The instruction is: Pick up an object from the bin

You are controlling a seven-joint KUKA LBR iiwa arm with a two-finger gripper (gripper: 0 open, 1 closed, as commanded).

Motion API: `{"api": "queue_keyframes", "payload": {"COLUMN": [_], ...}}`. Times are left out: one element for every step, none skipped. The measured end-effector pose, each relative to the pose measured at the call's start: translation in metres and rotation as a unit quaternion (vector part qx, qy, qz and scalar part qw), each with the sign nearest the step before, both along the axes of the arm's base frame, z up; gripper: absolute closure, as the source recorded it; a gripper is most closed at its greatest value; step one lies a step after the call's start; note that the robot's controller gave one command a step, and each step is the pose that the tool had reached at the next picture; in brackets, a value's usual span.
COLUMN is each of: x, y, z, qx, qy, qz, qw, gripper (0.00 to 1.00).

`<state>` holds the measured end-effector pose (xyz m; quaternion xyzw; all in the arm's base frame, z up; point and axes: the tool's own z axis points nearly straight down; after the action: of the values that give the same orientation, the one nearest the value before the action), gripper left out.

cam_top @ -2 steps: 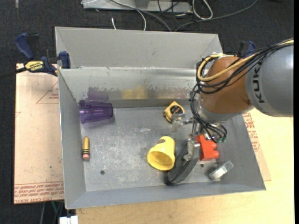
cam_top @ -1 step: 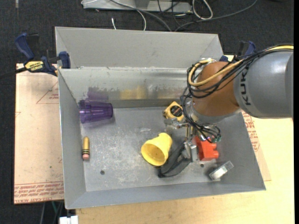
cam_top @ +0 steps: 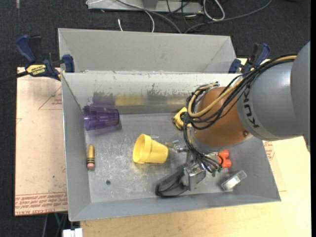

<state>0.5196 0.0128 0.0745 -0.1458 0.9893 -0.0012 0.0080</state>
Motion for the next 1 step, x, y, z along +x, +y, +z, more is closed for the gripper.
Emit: {"api": "queue_keyframes", "payload": {"x": [0.0326], "y": [-0.0274], "z": [-0.0013], "qx": [0.002], "qy": [0.0084], "qz": [0.045], "qw": [0.9990], "gripper": [0.00]}}
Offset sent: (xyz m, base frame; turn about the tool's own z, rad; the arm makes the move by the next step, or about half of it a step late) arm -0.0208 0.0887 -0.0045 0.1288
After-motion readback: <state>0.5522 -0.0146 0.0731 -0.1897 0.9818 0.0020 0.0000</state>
